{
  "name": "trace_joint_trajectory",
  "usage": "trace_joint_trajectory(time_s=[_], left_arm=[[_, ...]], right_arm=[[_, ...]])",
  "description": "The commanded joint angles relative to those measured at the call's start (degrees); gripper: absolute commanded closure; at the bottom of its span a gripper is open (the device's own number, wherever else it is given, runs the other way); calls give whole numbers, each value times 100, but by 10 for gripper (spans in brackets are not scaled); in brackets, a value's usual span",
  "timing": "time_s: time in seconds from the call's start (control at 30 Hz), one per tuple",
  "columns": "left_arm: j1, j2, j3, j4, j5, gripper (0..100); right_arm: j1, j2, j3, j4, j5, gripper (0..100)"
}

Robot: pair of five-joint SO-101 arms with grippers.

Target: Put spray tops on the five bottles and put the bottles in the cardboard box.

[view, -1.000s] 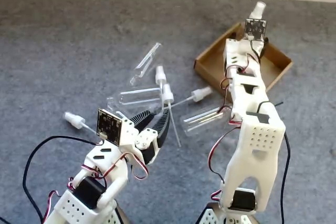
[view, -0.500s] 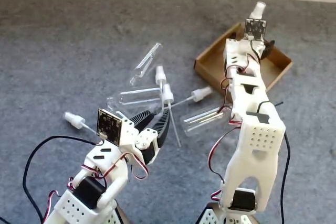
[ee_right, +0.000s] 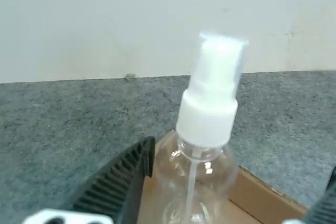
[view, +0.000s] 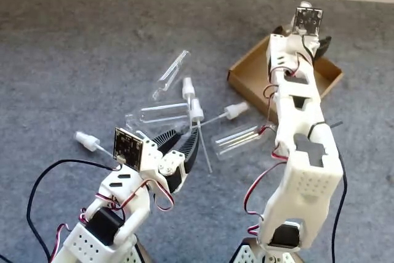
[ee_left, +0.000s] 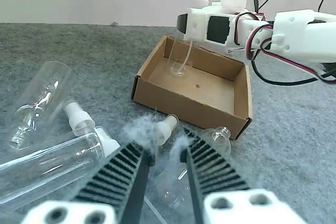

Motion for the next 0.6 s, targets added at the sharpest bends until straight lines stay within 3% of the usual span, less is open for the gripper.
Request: trace_joint_trajectory(time_s=[0.0,0.4,0.57], left_arm=[[-66,-22,119,18,-70,958],[-101,-48,119,-9,-70,958],[-637,-48,119,-26,-62,958]], right_arm=[[-92,-857,242,13,53,558],[-277,-3811,2510,13,18,558],[-259,-5393,3582,13,18,558]])
